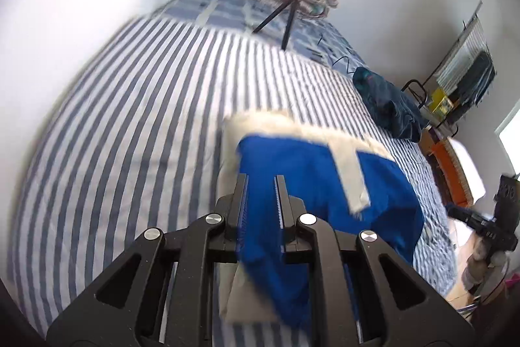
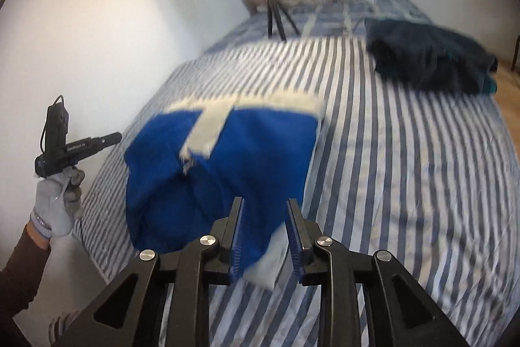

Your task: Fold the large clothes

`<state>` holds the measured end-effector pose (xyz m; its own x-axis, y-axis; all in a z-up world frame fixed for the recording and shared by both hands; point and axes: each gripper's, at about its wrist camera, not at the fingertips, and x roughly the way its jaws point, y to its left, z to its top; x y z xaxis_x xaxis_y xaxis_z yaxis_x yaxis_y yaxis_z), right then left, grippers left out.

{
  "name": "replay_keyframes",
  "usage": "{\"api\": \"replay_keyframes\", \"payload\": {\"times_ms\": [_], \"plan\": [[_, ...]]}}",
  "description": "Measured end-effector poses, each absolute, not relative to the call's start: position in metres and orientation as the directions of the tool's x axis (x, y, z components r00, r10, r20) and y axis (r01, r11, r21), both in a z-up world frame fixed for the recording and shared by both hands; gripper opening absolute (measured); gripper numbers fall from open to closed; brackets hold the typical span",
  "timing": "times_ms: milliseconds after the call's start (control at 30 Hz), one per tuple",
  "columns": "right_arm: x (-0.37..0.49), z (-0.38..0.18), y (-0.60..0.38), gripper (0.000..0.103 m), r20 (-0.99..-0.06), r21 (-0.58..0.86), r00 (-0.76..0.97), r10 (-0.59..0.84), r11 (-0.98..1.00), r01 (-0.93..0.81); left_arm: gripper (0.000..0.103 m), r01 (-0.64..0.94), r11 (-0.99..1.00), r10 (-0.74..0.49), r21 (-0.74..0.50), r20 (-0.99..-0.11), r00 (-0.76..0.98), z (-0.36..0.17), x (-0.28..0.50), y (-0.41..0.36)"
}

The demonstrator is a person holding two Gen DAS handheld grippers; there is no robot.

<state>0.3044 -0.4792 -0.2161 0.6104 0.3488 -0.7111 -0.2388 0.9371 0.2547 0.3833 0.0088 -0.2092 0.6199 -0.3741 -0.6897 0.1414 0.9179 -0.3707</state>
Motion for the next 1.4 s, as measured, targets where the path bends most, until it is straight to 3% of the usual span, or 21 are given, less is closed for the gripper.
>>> {"api": "replay_keyframes", "payload": {"times_ms": [133,333,500,600,733,967,1133,1400], "plan": [[0.349,-0.216,-0.459,0.027,-0.697,0.239,0.631,0.341,0.94,-0.243,0.012,0.149,0.955,-0.291,-0.256,-0.716,0.635,-0.216,0.417,-0.014],[0.399,-0.249,-0.436,0.027,-0.746,0.197,0.597,0.295,0.954,-0.224,0.012,0.137,0.977,-0.213,-0.163,-0.77,0.602,-0.265,0.447,-0.028],[0.418,-0.289,-0.439,0.017,-0.809,0.191,0.527,0.262,0.964,-0.186,0.025,0.144,0.97,-0.241,-0.193,-0.778,0.58,-0.301,0.453,-0.024],[0.423,-0.3,-0.437,0.017,-0.818,0.19,0.52,0.245,0.969,-0.156,0.036,0.1,0.96,-0.273,-0.263,-0.784,0.557,-0.308,0.463,-0.012],[0.411,-0.275,-0.428,0.019,-0.827,0.121,0.525,0.199,0.976,-0.179,0.035,0.086,0.957,-0.276,-0.276,-0.782,0.559,-0.289,0.451,-0.004],[0.318,-0.222,-0.411,0.021,-0.698,0.193,0.589,0.407,0.899,-0.393,0.035,0.136,0.938,-0.333,-0.318,-0.72,0.609,-0.253,0.397,0.014],[0.307,-0.238,-0.378,0.021,-0.738,0.103,0.559,0.377,0.882,-0.459,0.035,0.162,0.935,-0.346,-0.316,-0.714,0.608,-0.253,0.37,0.011],[0.342,-0.283,-0.387,0.021,-0.797,0.21,0.482,0.364,0.915,-0.343,0.035,0.146,0.95,-0.309,-0.275,-0.775,0.552,-0.288,0.373,-0.002]]}}
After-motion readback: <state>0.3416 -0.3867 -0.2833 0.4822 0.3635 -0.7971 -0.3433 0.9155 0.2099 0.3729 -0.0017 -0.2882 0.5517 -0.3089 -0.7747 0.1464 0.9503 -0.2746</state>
